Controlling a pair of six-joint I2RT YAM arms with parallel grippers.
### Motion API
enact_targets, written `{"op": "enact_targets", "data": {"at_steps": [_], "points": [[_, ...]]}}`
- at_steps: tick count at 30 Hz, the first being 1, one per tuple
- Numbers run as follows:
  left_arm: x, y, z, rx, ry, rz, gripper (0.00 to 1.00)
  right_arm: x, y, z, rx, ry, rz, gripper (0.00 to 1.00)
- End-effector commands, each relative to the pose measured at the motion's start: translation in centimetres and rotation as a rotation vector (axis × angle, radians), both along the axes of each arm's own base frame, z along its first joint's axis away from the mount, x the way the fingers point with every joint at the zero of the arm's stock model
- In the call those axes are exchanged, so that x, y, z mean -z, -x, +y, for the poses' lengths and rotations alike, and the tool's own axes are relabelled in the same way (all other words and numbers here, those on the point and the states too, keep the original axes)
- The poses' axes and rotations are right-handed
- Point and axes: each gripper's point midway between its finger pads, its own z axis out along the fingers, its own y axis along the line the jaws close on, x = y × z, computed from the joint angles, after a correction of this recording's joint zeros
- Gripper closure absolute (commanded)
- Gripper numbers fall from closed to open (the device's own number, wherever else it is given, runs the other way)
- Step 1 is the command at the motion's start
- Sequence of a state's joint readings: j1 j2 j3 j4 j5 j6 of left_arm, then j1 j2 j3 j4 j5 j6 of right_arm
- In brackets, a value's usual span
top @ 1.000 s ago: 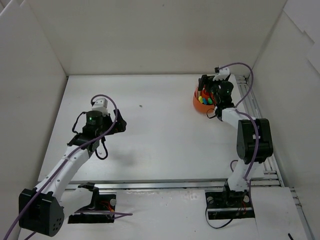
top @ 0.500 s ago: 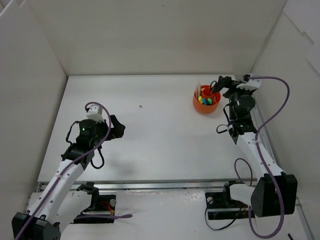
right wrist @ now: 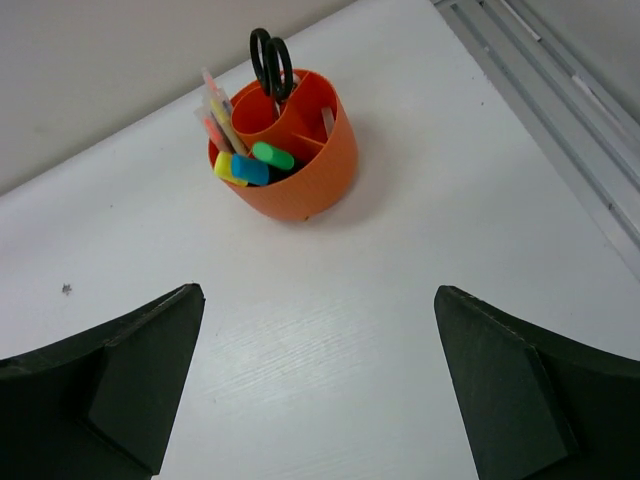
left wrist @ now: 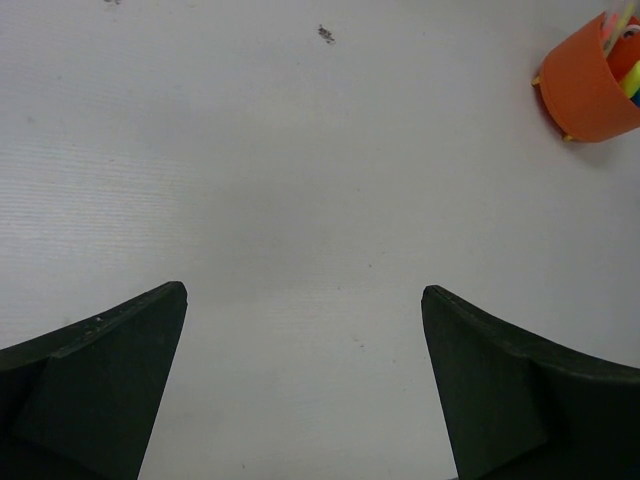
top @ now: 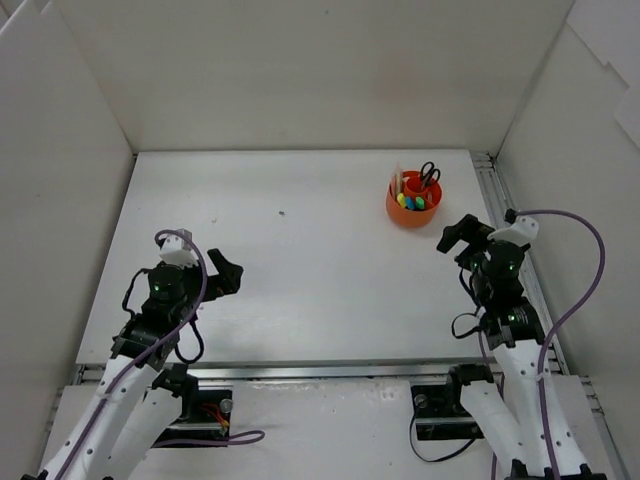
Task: Sort the stationery into containers
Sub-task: Reset both arms
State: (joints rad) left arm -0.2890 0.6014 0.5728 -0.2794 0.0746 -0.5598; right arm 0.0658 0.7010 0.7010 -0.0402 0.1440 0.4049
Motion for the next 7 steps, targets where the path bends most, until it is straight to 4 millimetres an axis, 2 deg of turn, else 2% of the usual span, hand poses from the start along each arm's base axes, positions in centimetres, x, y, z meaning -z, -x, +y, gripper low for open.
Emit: {"op": "enact_targets", "data": {"at_steps": [1, 4, 7], "points": [[-0.8, -0.1, 2.1, -0.121, -0.030, -0.001, 0.00, 0.5, 1.6, 0.7, -0.018, -0.068, -0.030, 0.02], [-1.5, 0.2, 3.2, -0.162, -0.062, -0.011, 0.01, 1.5, 2.7, 0.4, -0.009, -0.057, -0.031, 0.02], [-2.4, 0.3, 3.4, -0.163, -0.061, -0.049, 0.00, 2.0, 3.4, -0.3, 0.024, -0.044, -0.032, 0.02]]}}
